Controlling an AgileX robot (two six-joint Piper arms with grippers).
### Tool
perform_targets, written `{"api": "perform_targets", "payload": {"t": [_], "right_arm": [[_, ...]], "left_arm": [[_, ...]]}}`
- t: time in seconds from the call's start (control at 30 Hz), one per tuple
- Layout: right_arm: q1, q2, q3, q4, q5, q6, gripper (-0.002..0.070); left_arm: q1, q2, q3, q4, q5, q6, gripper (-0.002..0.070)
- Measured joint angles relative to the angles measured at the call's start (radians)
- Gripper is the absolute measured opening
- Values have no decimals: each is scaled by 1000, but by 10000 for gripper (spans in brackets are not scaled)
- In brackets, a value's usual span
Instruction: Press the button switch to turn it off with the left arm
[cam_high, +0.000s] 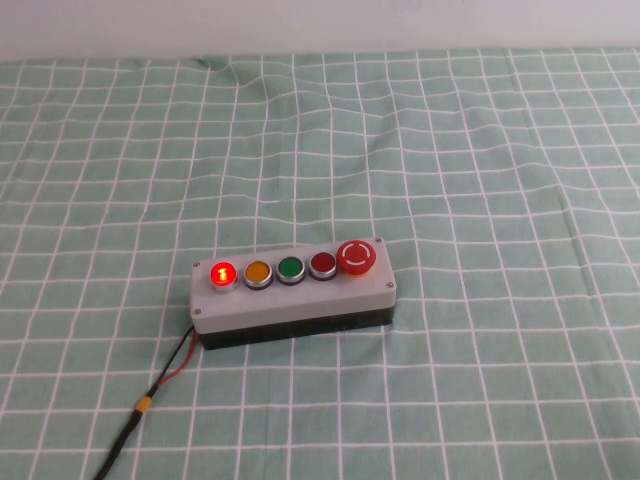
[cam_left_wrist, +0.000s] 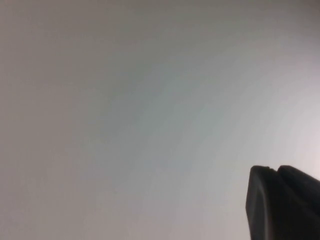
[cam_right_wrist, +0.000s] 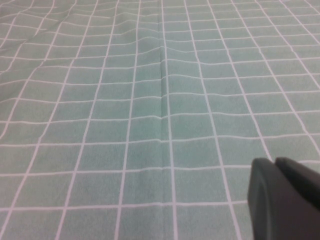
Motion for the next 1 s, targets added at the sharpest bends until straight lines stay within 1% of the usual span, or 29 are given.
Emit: {"api": "perform_targets", "payload": {"t": [0.17,0.3,0.43,0.67,0.73,0.8,1.0], "right_arm": [[0,0,0,0,0,0,-17],[0,0,0,0,0,0,-17],[0,0,0,0,0,0,-17],[0,0,0,0,0,0,-17],[0,0,0,0,0,0,-17],[0,0,0,0,0,0,-17],[0,0,0,0,0,0,-17]], "left_arm": [[0,0,-197,0,234,15,-2],[0,44,-340,2,460,47,-2],[0,165,-461,4,707,57,-2],[0,416,-618,4,1032,59,-2],[0,488,-647,4,1073,66,-2],[0,544,-662,4,1077,75,-2],[0,657,-670,-49,982,86,-2]]}}
